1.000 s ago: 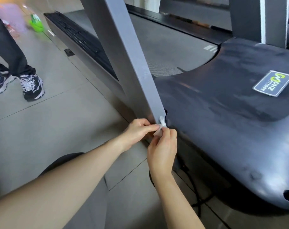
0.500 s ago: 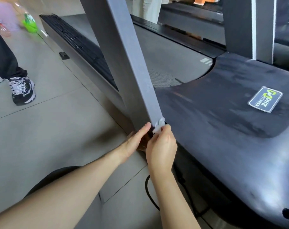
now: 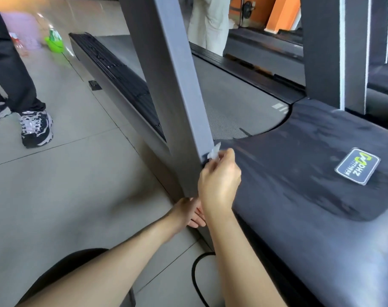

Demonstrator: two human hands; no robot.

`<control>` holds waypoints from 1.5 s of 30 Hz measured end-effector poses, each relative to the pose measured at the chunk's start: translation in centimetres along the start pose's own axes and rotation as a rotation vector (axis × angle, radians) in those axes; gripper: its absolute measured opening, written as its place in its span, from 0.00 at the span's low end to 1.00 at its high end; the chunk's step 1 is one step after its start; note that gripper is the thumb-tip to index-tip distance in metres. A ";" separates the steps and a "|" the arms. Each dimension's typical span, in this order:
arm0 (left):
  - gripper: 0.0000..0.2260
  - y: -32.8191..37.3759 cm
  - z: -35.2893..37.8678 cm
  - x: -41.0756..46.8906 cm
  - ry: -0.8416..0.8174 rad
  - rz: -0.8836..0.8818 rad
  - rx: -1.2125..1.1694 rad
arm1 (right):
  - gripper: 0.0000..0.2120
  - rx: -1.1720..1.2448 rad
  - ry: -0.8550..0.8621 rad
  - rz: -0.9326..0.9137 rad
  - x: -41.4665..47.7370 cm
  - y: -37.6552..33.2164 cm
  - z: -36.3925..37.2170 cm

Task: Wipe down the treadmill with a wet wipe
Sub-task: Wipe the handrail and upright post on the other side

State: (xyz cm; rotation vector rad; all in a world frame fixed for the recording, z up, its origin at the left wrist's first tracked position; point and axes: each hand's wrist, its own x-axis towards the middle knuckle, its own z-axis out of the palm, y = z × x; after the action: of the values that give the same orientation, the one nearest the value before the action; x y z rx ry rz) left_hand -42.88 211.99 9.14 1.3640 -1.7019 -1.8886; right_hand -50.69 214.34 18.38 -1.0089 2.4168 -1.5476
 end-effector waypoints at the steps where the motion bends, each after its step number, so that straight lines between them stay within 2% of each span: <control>1: 0.24 0.1 -0.2 0.0 -0.010 0.021 0.024 | 0.06 0.049 0.003 -0.028 0.9 -1.0 0.2; 3: 0.23 0.7 -0.8 -0.3 0.056 0.112 -0.019 | 0.05 0.112 -0.001 -0.048 1.4 -1.1 0.2; 5: 0.25 2.9 -2.0 -0.7 0.260 0.212 -0.140 | 0.06 0.132 -0.043 0.058 0.7 1.1 -0.2; 6: 0.27 4.3 -2.8 -1.1 0.340 0.262 -0.182 | 0.07 0.136 -0.076 0.187 0.0 2.5 -0.7; 8: 0.22 8.0 -4.4 -2.1 0.396 0.337 -0.222 | 0.08 0.148 -0.133 0.491 -1.3 3.8 -2.0; 10: 0.18 12.0 -6.4 -3.0 0.418 0.369 -0.216 | 0.08 0.165 -0.170 0.653 -0.6 1.8 -2.9; 11: 0.21 14.1 -7.3 -3.4 0.427 0.386 -0.197 | 0.09 0.189 -0.177 0.659 0.3 -0.3 -2.9; 13: 0.24 18.0 -9.3 -3.7 0.457 0.438 -0.128 | 0.11 0.289 -0.167 0.551 3.3 -5.8 -1.9; 15: 0.22 21.2 -11.0 -3.9 0.527 0.479 -0.091 | 0.10 0.456 -0.196 0.422 6.0 -10.8 -0.5; 17: 0.18 24.0 -12.8 -3.8 0.592 0.515 -0.062 | 0.09 0.555 -0.220 0.360 7.0 -13.0 0.2; 19: 0.17 26.5 -14.6 -3.8 0.632 0.538 0.011 | 0.11 0.537 -0.221 0.392 6.3 -12.2 -0.2; 23: 0.16 29.3 -16.9 -3.7 0.576 0.452 0.165 | 0.17 0.361 -0.228 0.741 4.5 -8.3 -1.7; 25: 0.14 29.8 -17.4 -4.1 0.521 0.393 0.184 | 0.18 0.282 -0.254 0.803 5.6 -9.7 -1.5; 28: 0.14 30.4 -17.7 -4.3 0.476 0.327 0.208 | 0.13 0.399 -0.238 0.774 9.1 -15.6 -0.5; 30: 0.15 30.7 -17.8 -4.4 0.465 0.279 0.221 | 0.07 0.536 -0.269 0.682 11.2 -20.2 0.3; 32: 0.15 31.2 -17.9 -4.4 0.443 0.239 0.260 | 0.06 0.577 -0.271 0.569 12.0 -22.7 0.9; 35: 0.15 32.0 -18.1 -4.7 0.388 0.192 0.265 | 0.06 0.503 -0.234 0.548 10.9 -21.7 0.6; 40: 0.16 31.8 -18.2 -4.6 0.335 0.172 0.258 | 0.16 0.260 -0.172 0.819 10.9 -20.6 1.1; 43: 0.11 32.4 -18.9 -4.8 0.269 0.154 0.272 | 0.17 0.253 -0.184 0.730 13.8 -24.3 3.2; 45: 0.12 33.4 -19.9 -5.5 0.187 0.130 0.087 | 0.12 0.244 -0.192 0.602 15.5 -27.0 3.7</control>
State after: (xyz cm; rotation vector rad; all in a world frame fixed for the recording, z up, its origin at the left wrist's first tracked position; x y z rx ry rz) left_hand -37.68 193.77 43.57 1.3770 -1.7508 -1.5817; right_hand -48.35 195.42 43.23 -0.3161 2.0605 -1.3951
